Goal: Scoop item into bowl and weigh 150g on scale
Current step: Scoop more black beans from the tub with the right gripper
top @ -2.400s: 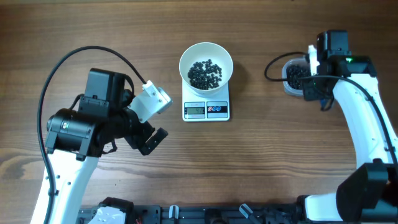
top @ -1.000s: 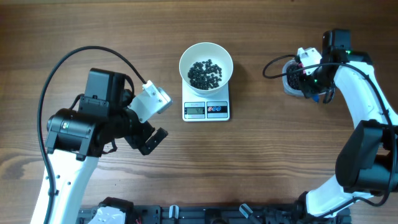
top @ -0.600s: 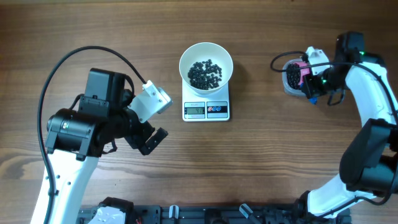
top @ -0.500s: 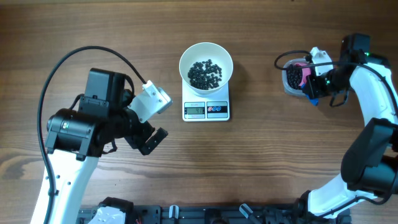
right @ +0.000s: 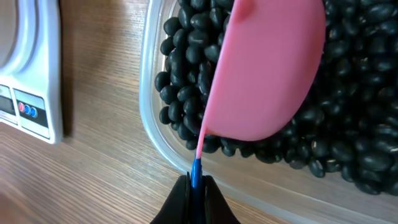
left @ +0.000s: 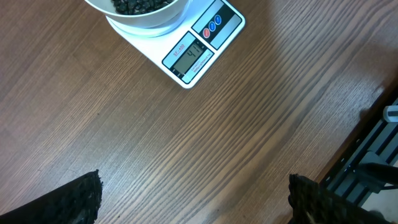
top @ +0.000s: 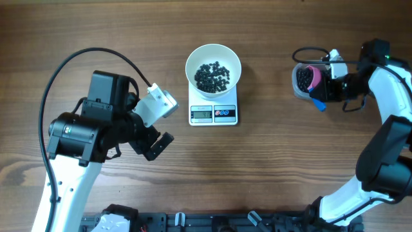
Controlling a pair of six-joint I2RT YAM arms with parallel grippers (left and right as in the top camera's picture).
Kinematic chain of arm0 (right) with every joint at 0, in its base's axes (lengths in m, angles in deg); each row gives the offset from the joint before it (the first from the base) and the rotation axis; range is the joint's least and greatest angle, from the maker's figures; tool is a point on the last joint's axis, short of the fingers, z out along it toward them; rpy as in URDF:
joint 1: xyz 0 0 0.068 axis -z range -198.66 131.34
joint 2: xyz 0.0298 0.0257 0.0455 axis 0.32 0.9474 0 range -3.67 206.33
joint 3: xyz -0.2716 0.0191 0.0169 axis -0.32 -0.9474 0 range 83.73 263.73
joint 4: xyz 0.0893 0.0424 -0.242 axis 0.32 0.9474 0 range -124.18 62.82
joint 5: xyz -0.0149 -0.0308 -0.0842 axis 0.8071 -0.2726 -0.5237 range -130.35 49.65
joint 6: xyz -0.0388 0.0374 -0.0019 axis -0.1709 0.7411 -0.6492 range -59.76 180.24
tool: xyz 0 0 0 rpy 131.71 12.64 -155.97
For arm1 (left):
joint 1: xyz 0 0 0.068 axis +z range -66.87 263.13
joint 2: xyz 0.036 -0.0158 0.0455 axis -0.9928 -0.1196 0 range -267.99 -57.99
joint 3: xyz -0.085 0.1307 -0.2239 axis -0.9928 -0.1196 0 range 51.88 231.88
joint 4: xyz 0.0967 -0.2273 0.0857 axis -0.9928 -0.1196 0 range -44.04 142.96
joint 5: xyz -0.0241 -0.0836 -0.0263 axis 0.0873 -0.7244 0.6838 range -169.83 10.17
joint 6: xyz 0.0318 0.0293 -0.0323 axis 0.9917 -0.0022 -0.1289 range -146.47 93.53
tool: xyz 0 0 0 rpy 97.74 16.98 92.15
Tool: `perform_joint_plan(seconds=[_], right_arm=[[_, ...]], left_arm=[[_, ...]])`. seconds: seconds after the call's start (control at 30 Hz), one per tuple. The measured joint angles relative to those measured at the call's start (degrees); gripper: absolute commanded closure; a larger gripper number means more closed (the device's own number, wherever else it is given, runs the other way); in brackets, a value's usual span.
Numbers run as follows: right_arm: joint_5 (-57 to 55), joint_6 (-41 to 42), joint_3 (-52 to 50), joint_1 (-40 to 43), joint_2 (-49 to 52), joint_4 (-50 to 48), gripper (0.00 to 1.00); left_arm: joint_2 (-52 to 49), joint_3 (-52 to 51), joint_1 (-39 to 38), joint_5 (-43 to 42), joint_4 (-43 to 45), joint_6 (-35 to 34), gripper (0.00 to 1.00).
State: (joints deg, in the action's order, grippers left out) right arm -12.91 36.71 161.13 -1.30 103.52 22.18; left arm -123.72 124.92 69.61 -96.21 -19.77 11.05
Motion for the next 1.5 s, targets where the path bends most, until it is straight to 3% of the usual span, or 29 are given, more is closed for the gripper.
perform_joint_plan(seconds=[0.33,0.93,1.5], right_arm=[[8.2,6.0,-0.1,5.9,1.8,0.2,0.96],[19.6,7.1,-1.0,16.5,3.4,1.5,0.96],[32.6,7.2,-1.0,17.4,3.4,5.6,0.96]], left_arm=[[0.0,0.0,0.0,0.0,0.0,0.0,0.00],[0.0,0.0,0.0,0.0,0.0,0.0,0.00],[0.0,0.0,0.0,0.0,0.0,0.0,0.00]])
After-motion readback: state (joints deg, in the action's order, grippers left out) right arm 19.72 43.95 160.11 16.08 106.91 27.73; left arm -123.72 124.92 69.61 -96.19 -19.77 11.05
